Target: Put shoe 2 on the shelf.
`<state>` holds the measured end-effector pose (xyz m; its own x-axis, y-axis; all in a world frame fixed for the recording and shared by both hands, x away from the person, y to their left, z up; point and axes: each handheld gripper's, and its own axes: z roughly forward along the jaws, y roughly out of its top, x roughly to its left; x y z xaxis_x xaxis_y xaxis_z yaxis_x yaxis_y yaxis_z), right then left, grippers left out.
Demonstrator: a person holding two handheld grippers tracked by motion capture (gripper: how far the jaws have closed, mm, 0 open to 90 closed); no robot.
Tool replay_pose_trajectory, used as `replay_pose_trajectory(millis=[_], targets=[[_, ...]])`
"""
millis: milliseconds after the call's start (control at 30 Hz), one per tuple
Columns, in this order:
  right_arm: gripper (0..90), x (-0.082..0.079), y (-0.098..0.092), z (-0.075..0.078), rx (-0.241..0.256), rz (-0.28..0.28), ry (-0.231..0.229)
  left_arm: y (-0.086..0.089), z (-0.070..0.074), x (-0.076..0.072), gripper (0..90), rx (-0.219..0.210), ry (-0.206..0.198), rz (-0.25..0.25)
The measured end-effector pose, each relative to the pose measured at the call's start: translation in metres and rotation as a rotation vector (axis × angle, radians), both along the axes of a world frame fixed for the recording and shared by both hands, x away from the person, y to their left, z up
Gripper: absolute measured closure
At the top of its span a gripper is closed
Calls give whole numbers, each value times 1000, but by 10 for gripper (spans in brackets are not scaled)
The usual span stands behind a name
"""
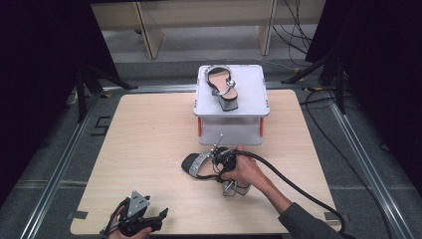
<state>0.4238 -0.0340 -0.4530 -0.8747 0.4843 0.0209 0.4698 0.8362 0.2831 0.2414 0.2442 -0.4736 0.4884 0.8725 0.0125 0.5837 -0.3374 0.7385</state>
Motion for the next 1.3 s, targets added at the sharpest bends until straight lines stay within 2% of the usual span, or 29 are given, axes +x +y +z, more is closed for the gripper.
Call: replay_pose_trajectory(millis=[100, 133, 200, 300, 333, 433, 467, 533, 633, 667, 733, 833, 900, 967, 1033, 1067, 1267, 1300], targets=[[403, 0, 0, 0, 4, 2, -2, 0, 0, 0, 244, -3, -1, -3], [407, 0, -1, 0, 3, 12, -5, 0, 1, -1, 244, -17, 5, -7], [421, 1, -2, 2, 1, 15, -14, -1, 1, -1, 245, -40, -14, 6], [424, 3, -4, 4, 8, 20, -23, 2, 3, 0, 246, -25, -12, 4], [425, 4, -5, 5, 20, 23, -23, 0, 2, 0, 247, -48, -19, 16], [425, 4, -6, 11, 55, 18, -17, 1, 2, 0, 247, -40, -20, 9], [425, 6, -8, 14, 87, 20, -6, 1, 2, 0, 247, -40, -16, 11], [425, 7, -10, 20, 120, 15, 5, 1, 1, 0, 247, -43, -17, 14], [426, 8, -11, 29, 127, 13, 12, 1, 2, 0, 247, -43, -17, 14], [425, 9, -12, 34, 125, 21, 8, 2, 1, 0, 247, -21, -18, 11], [425, 11, -11, 46, 131, 24, -2, 1, 1, 0, 246, -43, -17, 13], [426, 15, -10, 62, 163, 26, 2, 1, 1, 0, 246, -43, -16, 13], [425, 18, -8, 75, 178, 33, -7, 2, 1, 0, 246, -26, -10, 11], [425, 20, -6, 85, 188, 33, -11, 2, 1, 0, 246, -34, -11, 10], [426, 22, -3, 98, 195, 37, -28, 2, 0, 1, 246, -15, -11, 10], [426, 22, -1, 104, 200, 38, -28, 1, 0, 0, 246, -46, -10, 12], [426, 31, 1, 146, 260, 40, -49, 1, 0, 0, 247, -45, -7, 12], [426, 33, 1, 152, 261, 35, -51, 2, 1, 0, 247, -33, 1, 4]])
